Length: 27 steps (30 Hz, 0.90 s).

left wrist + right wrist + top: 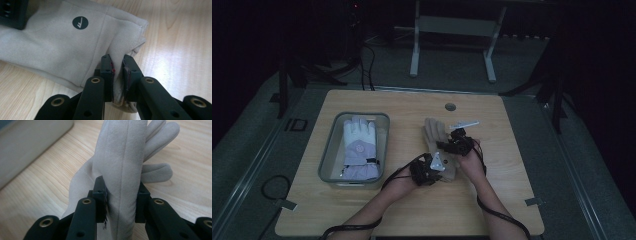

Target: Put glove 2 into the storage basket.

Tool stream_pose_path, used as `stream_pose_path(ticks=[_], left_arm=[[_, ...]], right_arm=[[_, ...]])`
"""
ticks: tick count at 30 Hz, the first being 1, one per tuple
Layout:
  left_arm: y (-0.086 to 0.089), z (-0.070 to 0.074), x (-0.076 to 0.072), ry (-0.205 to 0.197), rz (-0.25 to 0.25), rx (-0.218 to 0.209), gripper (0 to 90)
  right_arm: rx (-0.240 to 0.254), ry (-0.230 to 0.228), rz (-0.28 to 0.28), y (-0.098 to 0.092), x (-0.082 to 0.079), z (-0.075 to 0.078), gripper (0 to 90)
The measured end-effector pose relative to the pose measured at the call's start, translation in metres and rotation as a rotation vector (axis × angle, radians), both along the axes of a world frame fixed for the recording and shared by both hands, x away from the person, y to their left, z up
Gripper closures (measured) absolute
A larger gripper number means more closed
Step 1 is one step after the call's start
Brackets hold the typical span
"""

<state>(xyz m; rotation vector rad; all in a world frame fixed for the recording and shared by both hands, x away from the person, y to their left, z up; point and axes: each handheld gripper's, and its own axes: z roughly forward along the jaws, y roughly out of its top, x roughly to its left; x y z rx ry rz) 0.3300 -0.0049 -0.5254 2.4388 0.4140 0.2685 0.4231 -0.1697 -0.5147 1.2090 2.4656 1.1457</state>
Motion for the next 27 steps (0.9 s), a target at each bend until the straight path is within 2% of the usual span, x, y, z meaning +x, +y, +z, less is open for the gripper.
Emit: stream_pose_path(ticks=[8, 17, 27], left_arm=[[0.014, 0.020, -0.002, -0.002, 0.008, -0.006, 81.0], [0.026, 0.037, -0.008, -0.033, 0.018, 0.037, 81.0], [0.042, 0.052, -0.010, -0.037, 0.032, 0.058, 81.0]], right_arm=[[0.012, -0.028, 0.012, 0.012, -0.004, 0.021, 70.1], [0.031, -0.037, 0.022, 0.026, -0.006, 0.036, 70.2], [0.039, -0.054, 0.038, 0.045, -0.007, 0.053, 70.1]])
